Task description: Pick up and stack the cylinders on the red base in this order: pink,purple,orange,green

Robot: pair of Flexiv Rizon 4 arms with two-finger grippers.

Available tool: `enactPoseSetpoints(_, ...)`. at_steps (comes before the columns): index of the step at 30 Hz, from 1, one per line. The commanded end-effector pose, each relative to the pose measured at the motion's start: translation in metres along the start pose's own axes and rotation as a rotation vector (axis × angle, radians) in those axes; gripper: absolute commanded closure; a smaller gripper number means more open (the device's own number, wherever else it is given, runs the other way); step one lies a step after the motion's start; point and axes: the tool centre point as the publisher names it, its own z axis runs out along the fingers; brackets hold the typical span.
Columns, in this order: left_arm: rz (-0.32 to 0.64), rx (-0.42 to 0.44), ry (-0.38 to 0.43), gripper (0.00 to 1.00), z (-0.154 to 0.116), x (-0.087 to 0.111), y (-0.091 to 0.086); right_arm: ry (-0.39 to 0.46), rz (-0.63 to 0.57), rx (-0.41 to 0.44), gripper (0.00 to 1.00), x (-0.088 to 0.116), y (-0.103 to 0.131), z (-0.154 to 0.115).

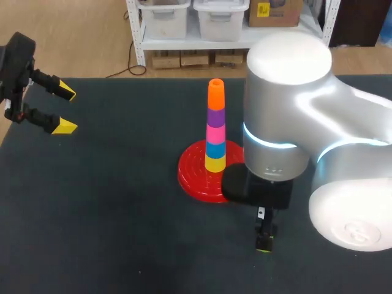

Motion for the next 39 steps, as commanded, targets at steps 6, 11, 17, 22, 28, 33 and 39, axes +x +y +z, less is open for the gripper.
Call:
enactPoseSetpoints(6,0.004,-0.001,-0.005,0.0,0.0,0.002,0.0,0.019,0.003,-0.006,0.19,-0.003,-0.002,0.004)
enactPoseSetpoints(11,0.004,-0.001,-0.005,0.0,0.0,0.002,0.0,0.03,0.011,-0.006,0.89,-0.003,-0.002,0.005)
enactPoseSetpoints(17,0.004,-0.001,-0.005,0.0,0.0,0.002,0.0,0.031,0.016,-0.005,1.0,-0.002,-0.005,-0.002)
enactPoseSetpoints(22,0.004,-0.001,-0.005,0.0,0.0,0.002,0.0,-0.001,0.04,0.022,1.0,-0.005,-0.014,-0.035)
enactPoseSetpoints(28,0.004,-0.001,-0.005,0.0,0.0,0.002,0.0,-0.012,0.1,0.06,1.0,-0.008,-0.027,-0.079)
enactPoseSetpoints(33,0.004,-0.001,-0.005,0.0,0.0,0.002,0.0,-0.03,0.177,0.076,1.0,-0.014,-0.049,-0.13)
enactPoseSetpoints(39,0.004,-0.001,-0.005,0.0,0.0,0.002,0.0,-0.035,0.244,0.128,1.0,-0.018,-0.079,-0.189)
